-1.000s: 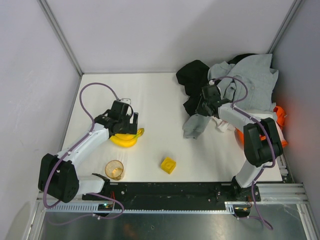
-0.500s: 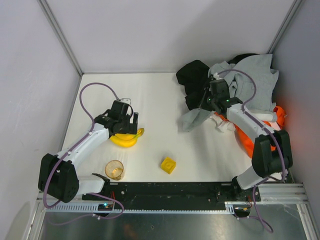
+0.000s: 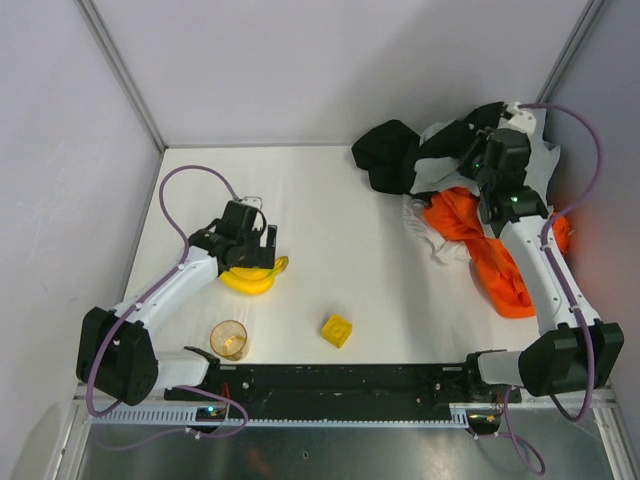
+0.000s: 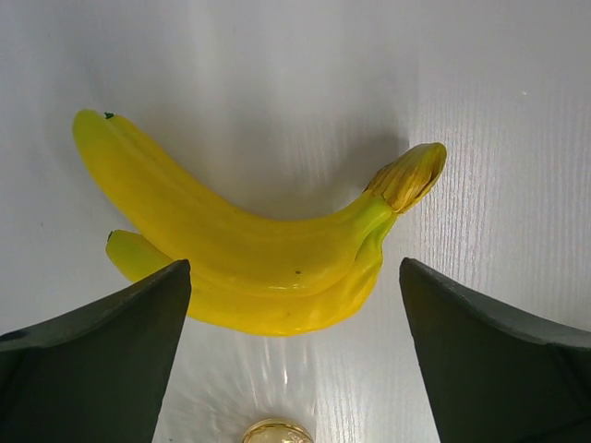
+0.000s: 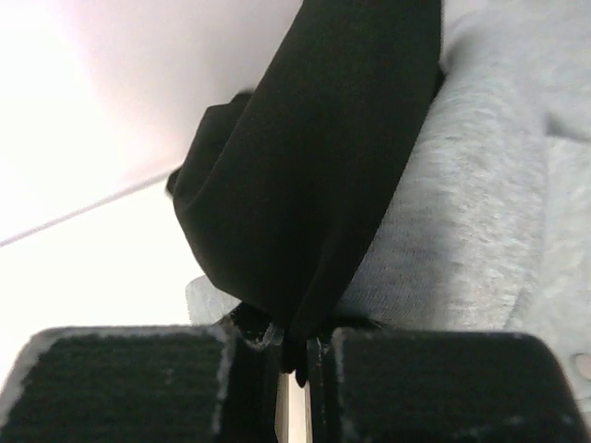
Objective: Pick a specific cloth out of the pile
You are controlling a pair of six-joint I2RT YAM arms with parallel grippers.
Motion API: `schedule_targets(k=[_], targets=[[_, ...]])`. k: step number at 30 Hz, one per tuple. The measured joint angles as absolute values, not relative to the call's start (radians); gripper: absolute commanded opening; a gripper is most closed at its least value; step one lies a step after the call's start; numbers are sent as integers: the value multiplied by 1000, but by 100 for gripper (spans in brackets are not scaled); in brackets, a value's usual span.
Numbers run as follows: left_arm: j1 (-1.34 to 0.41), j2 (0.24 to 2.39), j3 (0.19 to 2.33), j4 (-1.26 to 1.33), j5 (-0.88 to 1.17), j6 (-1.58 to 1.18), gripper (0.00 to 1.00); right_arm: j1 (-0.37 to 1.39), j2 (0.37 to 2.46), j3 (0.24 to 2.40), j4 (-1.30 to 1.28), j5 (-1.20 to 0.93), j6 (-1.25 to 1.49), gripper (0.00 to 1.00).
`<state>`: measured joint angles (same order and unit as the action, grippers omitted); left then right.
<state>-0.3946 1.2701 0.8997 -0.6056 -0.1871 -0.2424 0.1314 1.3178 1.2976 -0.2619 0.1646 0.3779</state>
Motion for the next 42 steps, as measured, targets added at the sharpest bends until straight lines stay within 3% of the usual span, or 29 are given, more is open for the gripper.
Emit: schedule_targets(k=[12,22,29,31,37,42], targets=[[-395,1270,900,-606,-177,-243,100,-1,1375,1332,-292,422,373,0],[-395,1270,900,-606,-171,-243,100,-168,1808,1376,-421,244,476,0],[-395,1270,900,-606,-170,-243,100,-195,1831,1402,-429,152,437,9],[-395,1270,900,-606,-169,-243,100,-201,1822,1394,-424,130,422,16],[-395,1270,900,-606,-169,-243,100,-204,1742,1350,-422,60,382,69],[-395,1270,900,-606,-169,-243,100,-196,1612,1304,-479,-4,353,96]])
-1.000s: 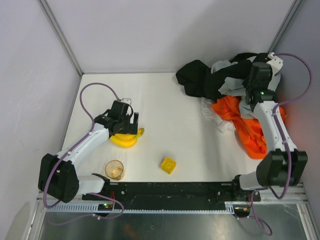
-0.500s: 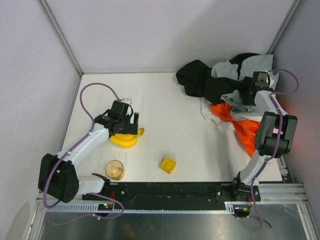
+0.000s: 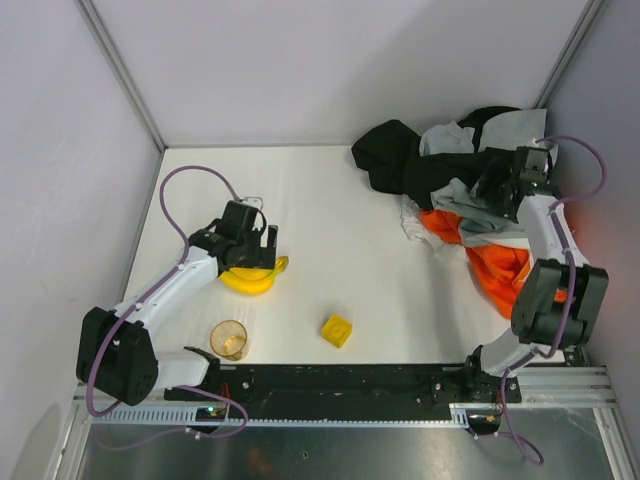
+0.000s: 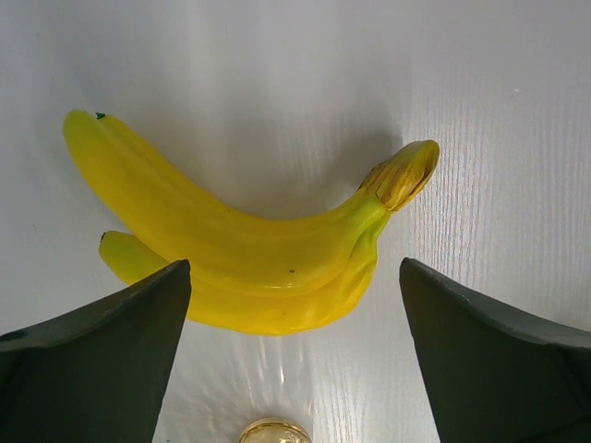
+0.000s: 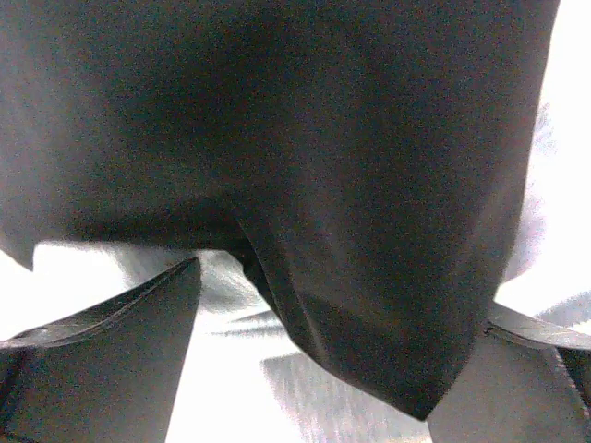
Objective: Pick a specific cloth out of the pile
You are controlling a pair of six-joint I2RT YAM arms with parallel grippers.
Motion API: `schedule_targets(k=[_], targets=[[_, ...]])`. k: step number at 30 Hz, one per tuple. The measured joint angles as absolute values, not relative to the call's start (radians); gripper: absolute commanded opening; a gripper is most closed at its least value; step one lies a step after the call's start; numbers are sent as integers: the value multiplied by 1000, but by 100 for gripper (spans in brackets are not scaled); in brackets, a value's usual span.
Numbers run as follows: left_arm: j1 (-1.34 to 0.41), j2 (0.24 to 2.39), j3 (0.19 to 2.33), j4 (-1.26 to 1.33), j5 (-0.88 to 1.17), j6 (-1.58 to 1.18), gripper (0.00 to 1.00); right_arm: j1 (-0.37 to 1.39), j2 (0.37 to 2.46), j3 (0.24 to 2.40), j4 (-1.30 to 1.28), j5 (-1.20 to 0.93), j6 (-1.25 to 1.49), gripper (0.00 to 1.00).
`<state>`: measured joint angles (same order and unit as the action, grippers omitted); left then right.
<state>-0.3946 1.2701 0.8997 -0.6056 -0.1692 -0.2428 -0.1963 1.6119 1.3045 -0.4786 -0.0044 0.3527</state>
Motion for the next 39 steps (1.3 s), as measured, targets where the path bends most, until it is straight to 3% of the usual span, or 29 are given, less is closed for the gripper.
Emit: schedule_targets(k=[14,27,39], targets=[[-395,1233,900,-606,-192,-247,100,-163,1106,1078,-615,-52,371,99],[-395,1214,900,-606,-207,-254,100,-159,959,910,-644,-78,420,99],[-395,1206,900,-606,-207,-254,100,-179,730,599,-638,-206,597,99]])
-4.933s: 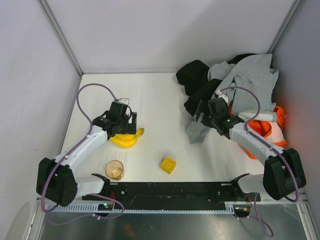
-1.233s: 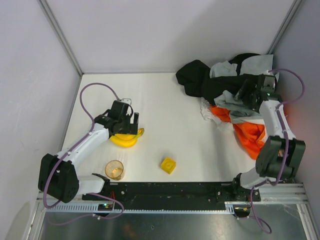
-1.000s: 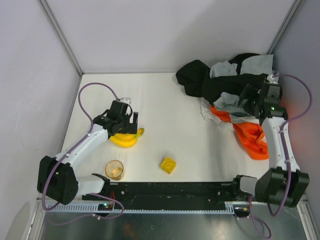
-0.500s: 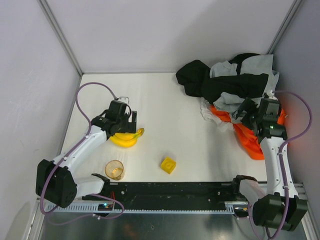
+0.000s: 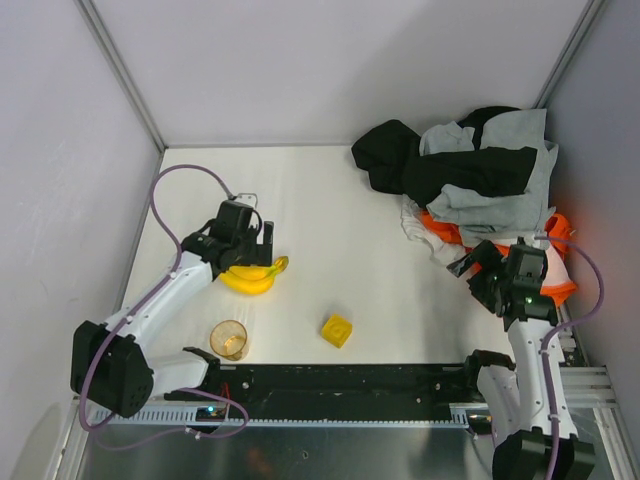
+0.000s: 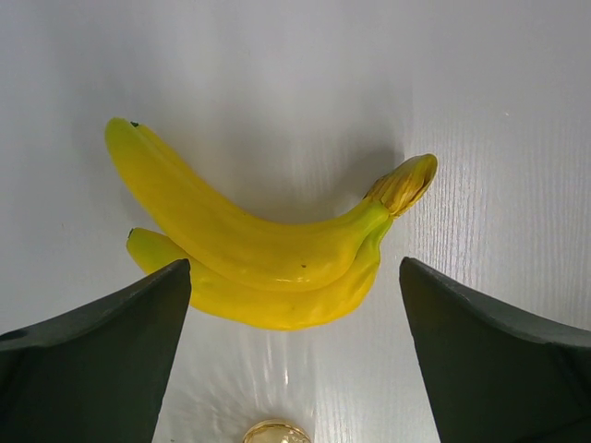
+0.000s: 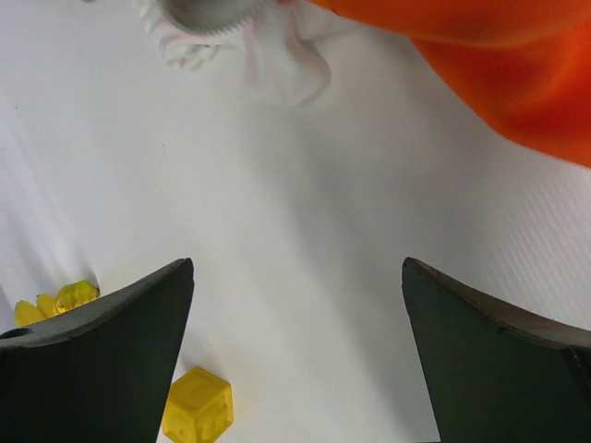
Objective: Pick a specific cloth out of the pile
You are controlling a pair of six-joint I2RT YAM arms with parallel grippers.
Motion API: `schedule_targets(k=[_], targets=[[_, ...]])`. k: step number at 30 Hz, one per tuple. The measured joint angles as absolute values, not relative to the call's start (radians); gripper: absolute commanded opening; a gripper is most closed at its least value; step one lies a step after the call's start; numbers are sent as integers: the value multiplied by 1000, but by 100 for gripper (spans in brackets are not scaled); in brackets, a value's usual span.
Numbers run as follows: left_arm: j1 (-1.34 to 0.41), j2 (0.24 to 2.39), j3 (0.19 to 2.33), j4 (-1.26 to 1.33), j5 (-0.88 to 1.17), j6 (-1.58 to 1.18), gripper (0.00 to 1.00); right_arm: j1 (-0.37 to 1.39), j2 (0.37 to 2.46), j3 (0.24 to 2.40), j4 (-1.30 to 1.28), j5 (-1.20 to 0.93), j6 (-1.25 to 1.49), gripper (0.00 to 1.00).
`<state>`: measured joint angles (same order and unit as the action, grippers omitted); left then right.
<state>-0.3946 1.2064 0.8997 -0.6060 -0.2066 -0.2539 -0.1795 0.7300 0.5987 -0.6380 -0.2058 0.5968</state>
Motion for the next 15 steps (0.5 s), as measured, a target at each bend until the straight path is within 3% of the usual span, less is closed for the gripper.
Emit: schedule_targets(k=[15], targets=[[-395,1188,900,-606,-207,-254,100,-401,675,464,-600,-314,723,99]])
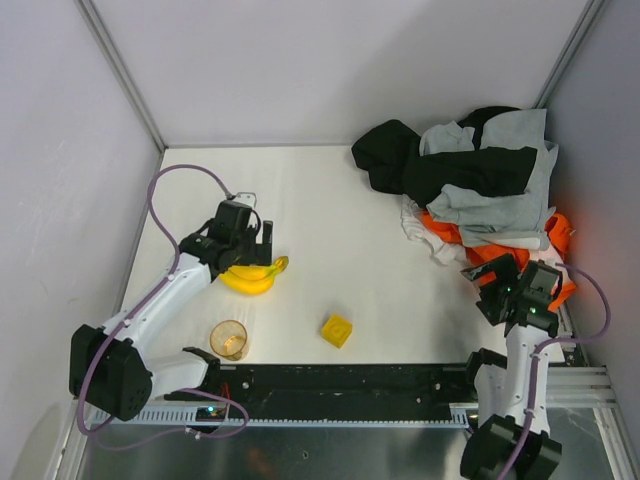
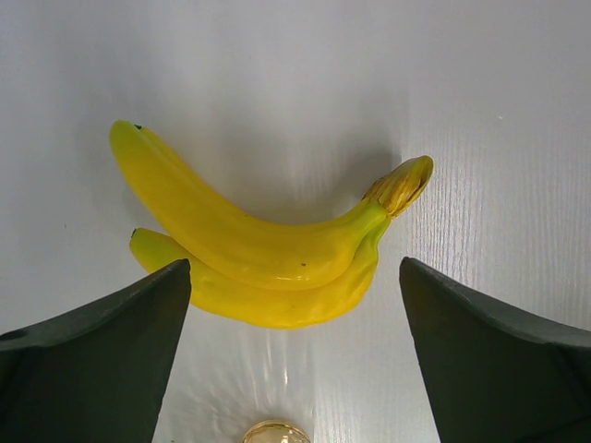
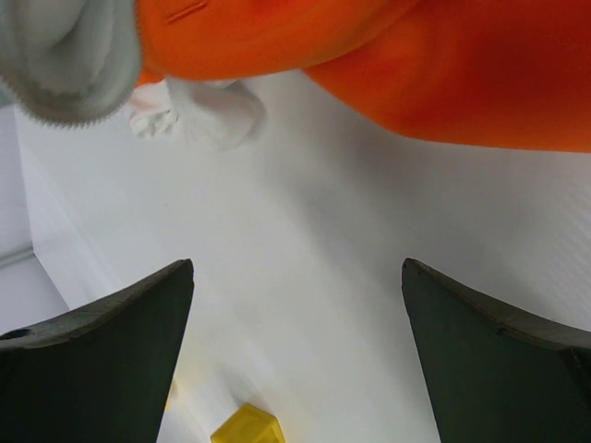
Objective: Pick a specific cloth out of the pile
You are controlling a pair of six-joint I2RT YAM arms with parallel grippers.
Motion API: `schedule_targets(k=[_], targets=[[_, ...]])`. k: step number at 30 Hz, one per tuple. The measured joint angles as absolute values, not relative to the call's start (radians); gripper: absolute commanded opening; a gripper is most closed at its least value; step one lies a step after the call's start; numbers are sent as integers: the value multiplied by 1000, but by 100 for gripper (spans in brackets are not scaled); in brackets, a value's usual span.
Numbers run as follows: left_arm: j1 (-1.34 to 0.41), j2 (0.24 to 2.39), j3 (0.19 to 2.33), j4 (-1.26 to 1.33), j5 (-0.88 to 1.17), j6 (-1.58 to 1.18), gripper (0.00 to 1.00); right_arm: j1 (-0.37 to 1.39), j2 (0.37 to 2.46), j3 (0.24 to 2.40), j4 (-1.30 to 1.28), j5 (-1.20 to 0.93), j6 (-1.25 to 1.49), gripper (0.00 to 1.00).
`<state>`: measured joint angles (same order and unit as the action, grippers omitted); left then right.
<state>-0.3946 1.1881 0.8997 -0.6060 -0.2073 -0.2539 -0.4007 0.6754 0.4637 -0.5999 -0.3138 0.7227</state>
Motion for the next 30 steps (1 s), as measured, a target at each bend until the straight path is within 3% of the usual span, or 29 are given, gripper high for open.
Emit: schedule_targets(k=[17,30], targets=[[-395,1178,900,-608,-216,-255,100,-994,768,340,-522,-633,601,99],[-395,1178,900,-608,-218,-255,100,-1077,876,340,-422,-689,588,95]])
